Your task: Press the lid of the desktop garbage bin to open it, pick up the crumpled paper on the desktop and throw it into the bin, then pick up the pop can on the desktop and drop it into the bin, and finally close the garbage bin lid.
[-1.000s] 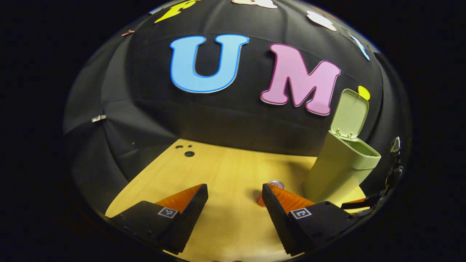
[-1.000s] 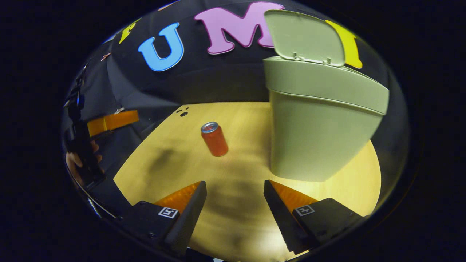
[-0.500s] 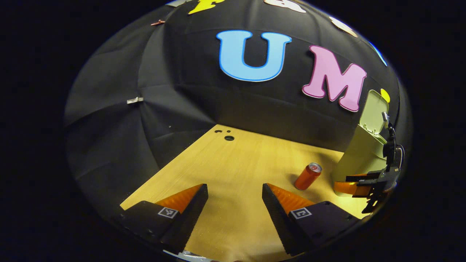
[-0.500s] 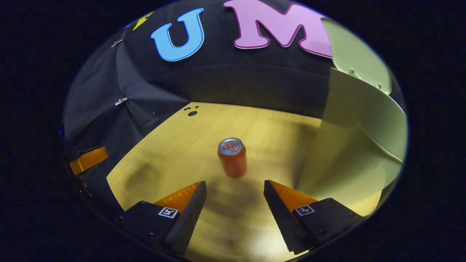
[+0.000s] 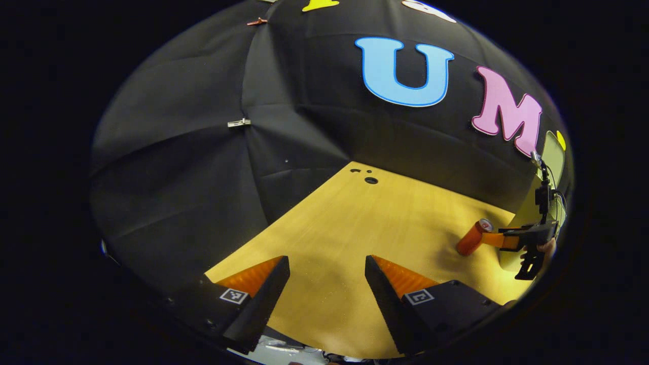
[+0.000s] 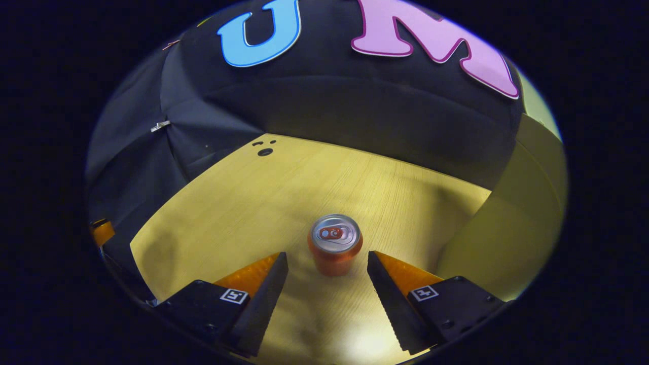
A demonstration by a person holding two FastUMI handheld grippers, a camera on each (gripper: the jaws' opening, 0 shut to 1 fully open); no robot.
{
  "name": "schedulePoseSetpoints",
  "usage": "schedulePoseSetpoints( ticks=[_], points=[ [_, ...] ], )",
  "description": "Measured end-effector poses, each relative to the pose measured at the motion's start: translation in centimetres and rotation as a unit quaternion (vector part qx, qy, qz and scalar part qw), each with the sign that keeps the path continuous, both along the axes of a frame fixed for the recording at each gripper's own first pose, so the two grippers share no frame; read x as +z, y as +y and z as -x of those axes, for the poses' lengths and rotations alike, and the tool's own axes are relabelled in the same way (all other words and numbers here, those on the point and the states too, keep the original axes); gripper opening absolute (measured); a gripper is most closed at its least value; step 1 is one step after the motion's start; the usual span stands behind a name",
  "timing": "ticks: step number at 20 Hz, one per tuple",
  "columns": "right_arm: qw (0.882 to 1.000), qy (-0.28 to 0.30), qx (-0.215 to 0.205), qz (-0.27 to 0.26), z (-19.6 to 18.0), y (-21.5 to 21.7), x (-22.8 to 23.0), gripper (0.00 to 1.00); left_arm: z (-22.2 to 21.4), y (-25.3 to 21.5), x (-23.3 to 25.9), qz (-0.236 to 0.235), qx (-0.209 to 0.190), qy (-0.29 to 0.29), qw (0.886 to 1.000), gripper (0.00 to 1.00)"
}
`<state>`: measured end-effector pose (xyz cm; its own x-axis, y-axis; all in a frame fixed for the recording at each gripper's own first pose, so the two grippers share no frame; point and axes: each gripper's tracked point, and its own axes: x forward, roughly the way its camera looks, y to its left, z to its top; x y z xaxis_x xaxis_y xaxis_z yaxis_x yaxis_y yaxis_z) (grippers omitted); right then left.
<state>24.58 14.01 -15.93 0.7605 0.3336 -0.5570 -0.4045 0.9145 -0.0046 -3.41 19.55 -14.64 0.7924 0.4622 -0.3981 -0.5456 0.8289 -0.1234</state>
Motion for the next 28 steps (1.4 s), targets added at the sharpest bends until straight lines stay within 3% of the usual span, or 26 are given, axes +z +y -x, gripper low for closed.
schedulePoseSetpoints(
  ticks=[8, 16, 19, 20, 28],
  points=[
    [0.999, 0.016, -0.031, 0.003, -2.8, 0.3, -2.2, 0.99, 0.8, 0.8, -0.8, -0.007, 0.008, 0.022, 1.000, 0.96],
    [0.999, 0.012, -0.036, 0.022, -3.7, 1.2, -3.4, 0.99, -0.1, -1.1, -1.0, -0.008, -0.028, 0.026, 0.999, 0.96],
    [0.999, 0.011, -0.042, 0.017, -3.7, 1.2, -2.9, 0.78, -0.1, -1.9, -1.3, -0.008, -0.041, 0.031, 0.999, 0.96],
    [0.999, 0.008, -0.043, 0.015, -3.8, 1.2, -2.6, 0.83, 0.0, -2.1, -1.4, -0.006, -0.044, 0.030, 0.999, 0.96],
    [0.999, -0.050, -0.021, -0.009, -1.1, 0.5, 4.3, 0.83, -1.0, -4.9, -1.6, 0.003, -0.080, 0.015, 0.997, 0.96]
  ],
)
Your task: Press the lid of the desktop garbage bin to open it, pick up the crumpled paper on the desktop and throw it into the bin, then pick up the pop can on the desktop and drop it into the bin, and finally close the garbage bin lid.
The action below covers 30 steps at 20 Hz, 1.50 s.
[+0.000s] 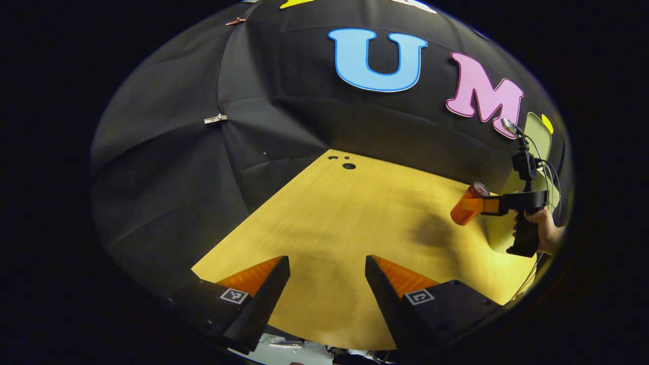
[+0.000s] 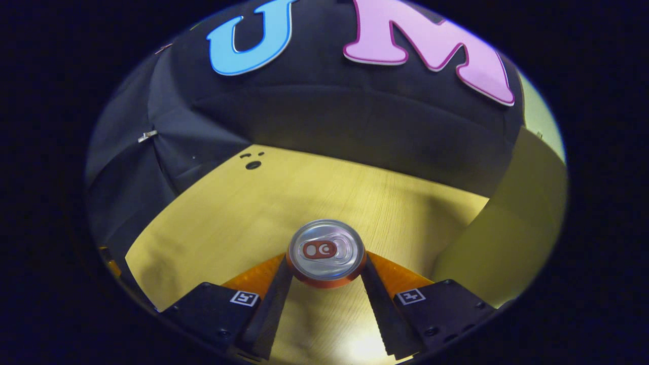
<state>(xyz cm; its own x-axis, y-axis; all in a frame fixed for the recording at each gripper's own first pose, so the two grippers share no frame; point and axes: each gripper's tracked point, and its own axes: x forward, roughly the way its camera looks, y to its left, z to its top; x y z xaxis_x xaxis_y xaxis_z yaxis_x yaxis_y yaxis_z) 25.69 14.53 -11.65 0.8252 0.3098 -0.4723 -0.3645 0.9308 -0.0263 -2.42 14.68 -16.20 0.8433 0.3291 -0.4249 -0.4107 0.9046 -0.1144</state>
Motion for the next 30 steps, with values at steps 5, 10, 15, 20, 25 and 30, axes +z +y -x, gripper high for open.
schedulePoseSetpoints(
  ticks=[5, 10, 15, 20, 25, 30],
  points=[
    [0.998, -0.062, 0.023, 0.000, 1.8, -0.8, 6.8, 0.83, -1.0, -2.3, -0.1, -0.001, -0.032, -0.008, 0.999, 0.96],
    [0.991, -0.125, 0.030, -0.030, 3.9, -2.3, 14.8, 0.82, -2.0, -4.9, 0.0, 0.002, -0.065, -0.014, 0.998, 0.96],
    [0.983, -0.179, 0.012, -0.048, 5.0, -5.5, 21.0, 0.82, -3.1, -6.9, 0.3, -0.005, -0.095, -0.018, 0.995, 0.96],
    [0.974, -0.215, -0.037, -0.067, 5.1, -11.2, 24.5, 0.82, -4.3, -9.0, 0.6, -0.009, -0.118, -0.021, 0.993, 0.96],
    [0.968, -0.228, -0.083, -0.066, 5.0, -17.2, 25.8, 0.82, -6.0, -11.6, 1.2, -0.014, -0.138, -0.026, 0.990, 0.96],
    [0.963, -0.226, -0.126, -0.067, 4.5, -22.5, 25.3, 0.82, -7.6, -14.5, 1.8, -0.015, -0.161, -0.030, 0.986, 0.96]
  ],
)
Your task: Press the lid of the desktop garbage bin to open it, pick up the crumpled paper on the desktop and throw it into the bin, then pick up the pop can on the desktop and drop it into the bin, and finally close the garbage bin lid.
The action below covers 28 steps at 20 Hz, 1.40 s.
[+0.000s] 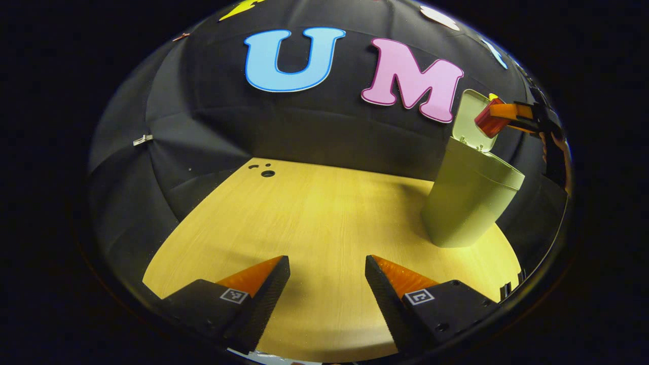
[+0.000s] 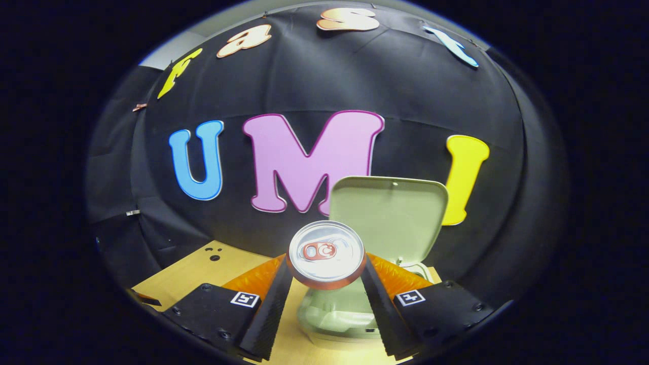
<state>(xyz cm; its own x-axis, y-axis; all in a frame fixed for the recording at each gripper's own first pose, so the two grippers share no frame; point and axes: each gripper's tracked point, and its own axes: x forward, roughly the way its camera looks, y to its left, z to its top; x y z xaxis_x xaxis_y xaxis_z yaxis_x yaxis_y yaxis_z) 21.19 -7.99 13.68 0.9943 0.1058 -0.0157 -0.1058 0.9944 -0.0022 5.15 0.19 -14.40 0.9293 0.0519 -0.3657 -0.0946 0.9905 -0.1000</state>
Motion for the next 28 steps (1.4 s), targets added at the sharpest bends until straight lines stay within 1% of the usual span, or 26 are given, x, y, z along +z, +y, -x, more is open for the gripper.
schedulePoseSetpoints(
  ticks=[2, 5, 11, 16, 21, 24, 28],
  points=[
    [1.000, 0.007, -0.011, -0.005, -0.2, -1.6, -0.7, 0.82, -0.4, -0.8, -0.1, -0.008, -0.006, 0.003, 1.000, 0.96],
    [1.000, 0.017, -0.024, -0.007, -0.2, -3.6, -2.0, 0.82, -0.9, -2.2, -0.1, -0.003, -0.015, 0.003, 1.000, 0.96],
    [0.998, 0.043, -0.039, -0.012, -0.4, -5.9, -4.8, 0.82, -1.7, -4.6, -0.7, -0.007, -0.031, 0.011, 0.999, 0.96],
    [0.998, 0.050, -0.044, -0.012, -1.0, -6.0, -5.2, 0.82, -2.4, -5.6, -0.7, -0.018, -0.044, 0.012, 0.999, 0.96],
    [0.997, 0.063, -0.044, -0.009, -1.3, -5.8, -5.7, 0.84, -2.6, -5.5, -0.8, -0.020, -0.041, 0.018, 0.999, 0.96],
    [0.997, 0.057, -0.046, -0.008, -1.8, -5.8, -5.0, 0.84, -2.4, -5.2, -0.8, -0.022, -0.038, 0.020, 0.999, 0.96],
    [0.998, 0.042, -0.051, -0.014, -1.8, -6.1, -3.3, 0.90, -1.9, -4.8, -0.9, -0.024, -0.035, 0.023, 0.999, 0.96]
  ],
)
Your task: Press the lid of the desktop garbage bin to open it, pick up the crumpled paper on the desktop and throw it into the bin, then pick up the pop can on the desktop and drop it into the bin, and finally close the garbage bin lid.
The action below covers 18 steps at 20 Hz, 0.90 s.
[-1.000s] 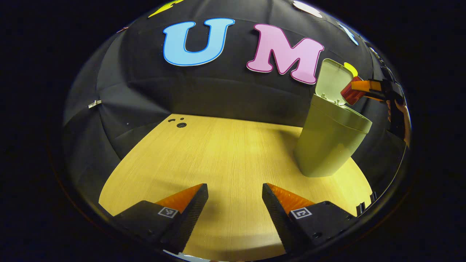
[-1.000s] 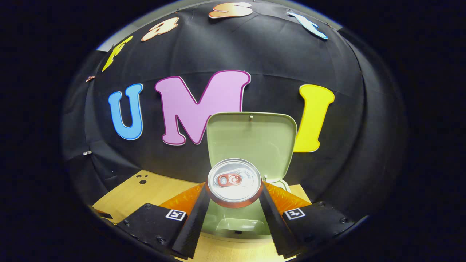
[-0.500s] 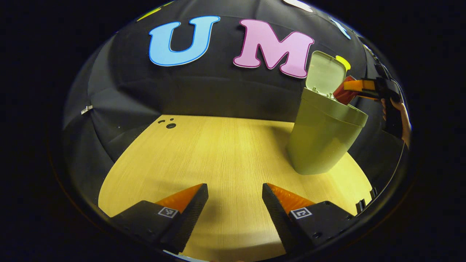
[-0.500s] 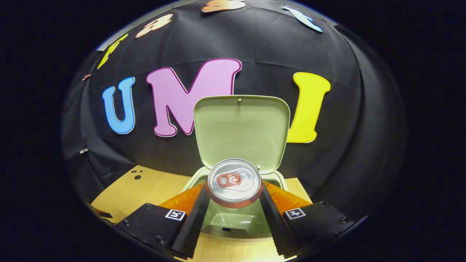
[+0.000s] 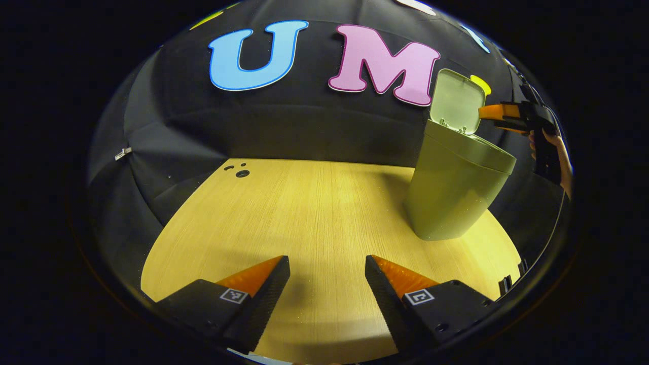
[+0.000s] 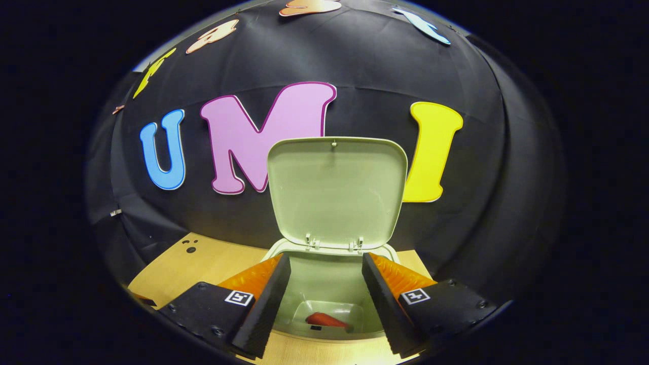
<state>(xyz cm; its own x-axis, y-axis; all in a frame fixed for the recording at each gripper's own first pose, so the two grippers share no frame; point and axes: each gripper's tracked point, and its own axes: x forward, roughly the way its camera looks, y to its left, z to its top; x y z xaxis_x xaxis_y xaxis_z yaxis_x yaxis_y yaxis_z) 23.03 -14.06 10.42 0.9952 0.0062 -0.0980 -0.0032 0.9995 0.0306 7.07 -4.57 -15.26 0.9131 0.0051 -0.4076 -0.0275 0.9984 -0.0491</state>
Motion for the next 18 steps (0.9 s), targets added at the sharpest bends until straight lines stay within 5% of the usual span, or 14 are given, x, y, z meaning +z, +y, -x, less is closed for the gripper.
schedulePoseSetpoints(
  ticks=[10, 18],
  points=[
    [0.993, -0.116, -0.019, 0.015, 0.4, -1.6, 12.5, 0.96, 0.7, 0.8, -0.1, -0.001, 0.005, 0.002, 1.000, 0.96],
    [0.990, -0.134, -0.041, 0.002, -2.7, -2.2, 16.2, 0.96, 1.5, 2.1, -0.4, 0.012, 0.029, 0.003, 1.000, 0.96]
  ],
)
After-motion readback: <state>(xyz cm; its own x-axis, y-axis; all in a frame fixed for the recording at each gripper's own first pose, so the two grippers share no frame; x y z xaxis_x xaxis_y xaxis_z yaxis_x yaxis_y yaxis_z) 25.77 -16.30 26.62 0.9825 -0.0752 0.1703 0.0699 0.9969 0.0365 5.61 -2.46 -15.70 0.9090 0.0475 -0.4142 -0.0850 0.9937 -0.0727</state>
